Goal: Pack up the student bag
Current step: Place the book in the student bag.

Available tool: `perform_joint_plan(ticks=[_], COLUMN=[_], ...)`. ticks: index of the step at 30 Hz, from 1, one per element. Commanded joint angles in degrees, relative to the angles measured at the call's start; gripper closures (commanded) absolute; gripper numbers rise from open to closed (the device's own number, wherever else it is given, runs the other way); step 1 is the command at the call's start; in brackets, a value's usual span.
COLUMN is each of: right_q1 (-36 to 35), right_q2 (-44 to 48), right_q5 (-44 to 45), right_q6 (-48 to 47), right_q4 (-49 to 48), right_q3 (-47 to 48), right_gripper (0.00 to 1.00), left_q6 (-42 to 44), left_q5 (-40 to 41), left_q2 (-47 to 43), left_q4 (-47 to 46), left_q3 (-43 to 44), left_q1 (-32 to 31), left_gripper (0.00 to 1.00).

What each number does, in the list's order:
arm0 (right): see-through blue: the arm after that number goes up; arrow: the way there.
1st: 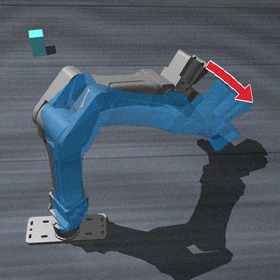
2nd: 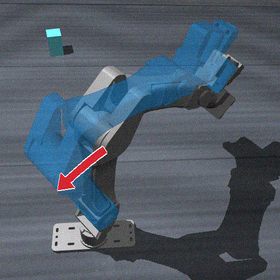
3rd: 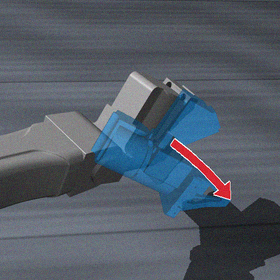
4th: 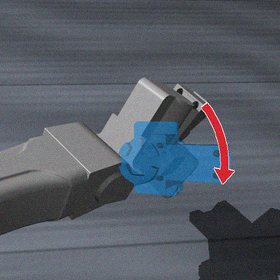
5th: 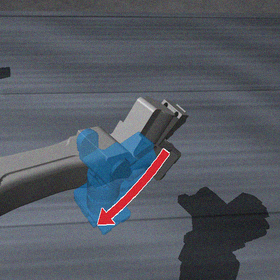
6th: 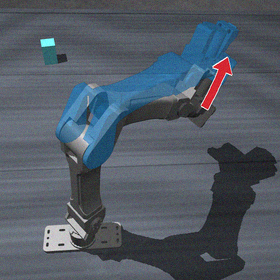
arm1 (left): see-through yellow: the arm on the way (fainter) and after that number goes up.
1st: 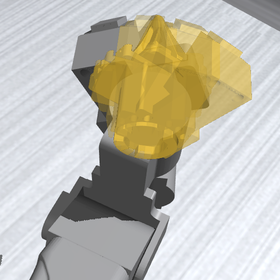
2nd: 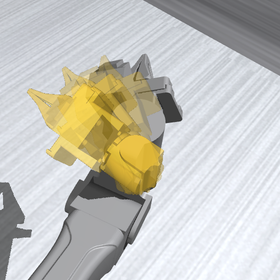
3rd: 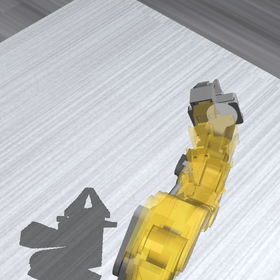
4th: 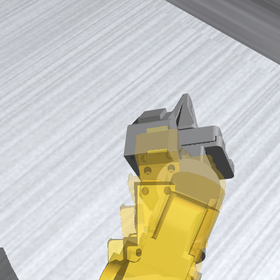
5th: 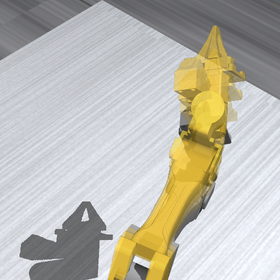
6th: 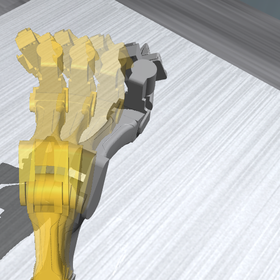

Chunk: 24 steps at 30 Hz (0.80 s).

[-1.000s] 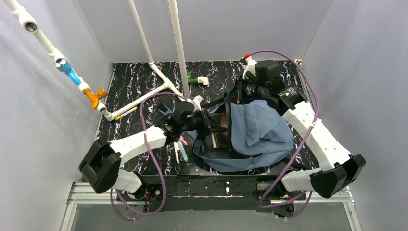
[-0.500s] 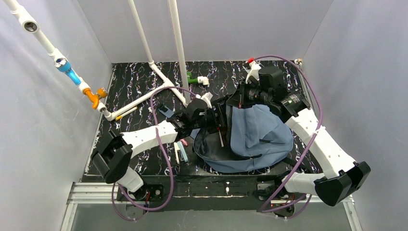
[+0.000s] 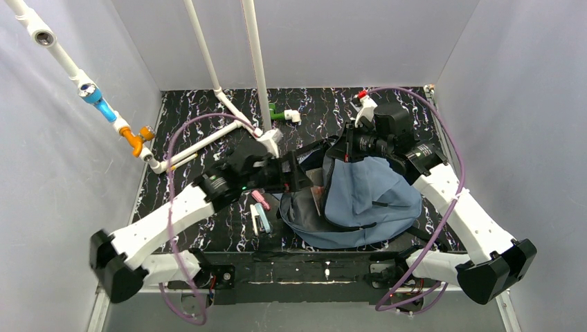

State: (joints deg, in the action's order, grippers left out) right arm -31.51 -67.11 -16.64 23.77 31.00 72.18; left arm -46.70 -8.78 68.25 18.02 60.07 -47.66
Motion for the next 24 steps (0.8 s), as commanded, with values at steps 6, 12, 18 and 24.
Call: perform_joint_plan(ticks=[6,12,18,24], right_q1=[-13.2,-19.2,-19.1,-8.1], right_q2=[-4.8,-5.7,-0.5,3.2], right_q5=[1.1,6.1,15.1,28.5], right_q6=[1.8,4.8,9.3,7.5], right_q4=[0.8,-0.9,-2.2,12.3], right_q3=[1.0,1.1,-3.4,-2.9], right_gripper=[0.99,0.99,0.63,0.13], left_q6=[-8.1,-6.6,-6.7,-8.4], left_q5=[-8.2,-1.7,3.7,4.2], left_q2=[-7.9,-2.5,-7.7,-7.0], left_q4=[-23.3,-15.7,-15.9,-14.3], left_q3=[-11.2,-7.4,-13.6,-15.2], left_q1=[-3.2,-6.9,-7.0,-7.0], left_gripper=[0.17,0.49,0.73,0.78])
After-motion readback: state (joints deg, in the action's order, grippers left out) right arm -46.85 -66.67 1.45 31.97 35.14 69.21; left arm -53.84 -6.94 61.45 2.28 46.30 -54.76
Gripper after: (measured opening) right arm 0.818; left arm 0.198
